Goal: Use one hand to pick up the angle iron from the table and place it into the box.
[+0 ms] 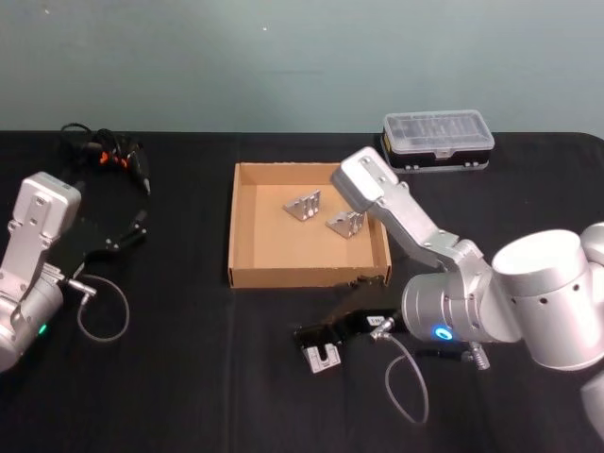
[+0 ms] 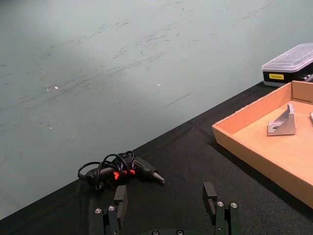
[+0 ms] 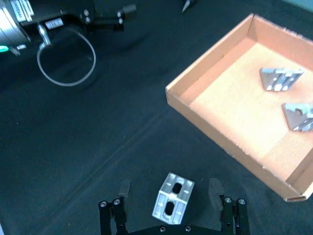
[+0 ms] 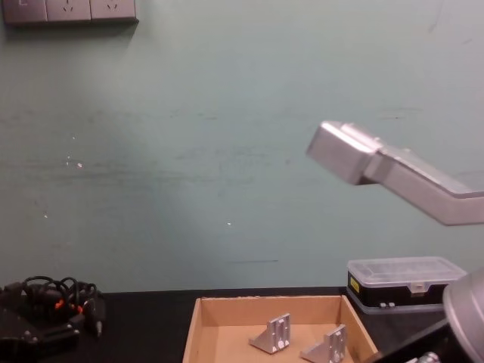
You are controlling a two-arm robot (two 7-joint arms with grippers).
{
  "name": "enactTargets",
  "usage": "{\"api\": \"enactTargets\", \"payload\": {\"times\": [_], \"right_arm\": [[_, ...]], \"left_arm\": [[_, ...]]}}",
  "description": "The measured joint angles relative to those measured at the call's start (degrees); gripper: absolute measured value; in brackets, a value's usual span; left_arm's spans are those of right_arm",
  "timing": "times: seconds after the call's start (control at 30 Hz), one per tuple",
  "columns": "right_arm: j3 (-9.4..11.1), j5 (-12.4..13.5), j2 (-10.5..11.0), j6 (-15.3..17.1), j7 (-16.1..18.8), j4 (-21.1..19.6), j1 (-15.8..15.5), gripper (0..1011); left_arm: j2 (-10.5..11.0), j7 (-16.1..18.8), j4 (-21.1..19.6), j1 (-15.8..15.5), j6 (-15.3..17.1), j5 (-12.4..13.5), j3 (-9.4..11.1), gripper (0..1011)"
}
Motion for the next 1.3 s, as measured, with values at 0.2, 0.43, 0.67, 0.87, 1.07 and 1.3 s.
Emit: {"api": "enactTargets", "payload": {"times": [0.2,0.43,0.67,0.87,1.07,1.3], "right_arm": [[-2.0,-2.1,-1.3,5.2,-1.1,0.0,1.3,1004],[-2.8,-3.7,-2.6,8.5,-1.5,1.5,1.3,1004],[-2.1,-4.3,-3.8,9.3,-1.5,3.1,1.0,1004],[-1.6,-5.0,-4.7,9.3,-1.4,4.3,1.0,1004],[-1.6,-5.7,-5.4,9.2,-1.0,5.5,1.3,1004],[-1.5,-6.6,-6.4,8.6,-0.5,6.9,1.8,1004]], "left_arm": [[0.0,0.0,0.0,0.0,0.0,0.0,0.0,1011],[0.0,0.0,0.0,0.0,0.0,0.0,0.0,1011],[0.0,0.0,0.0,0.0,0.0,0.0,0.0,1011],[0.0,0.0,0.0,0.0,0.0,0.0,0.0,1011],[0.0,0.0,0.0,0.0,0.0,0.0,0.0,1011],[0.0,0.0,0.0,0.0,0.0,0.0,0.0,1011]]}}
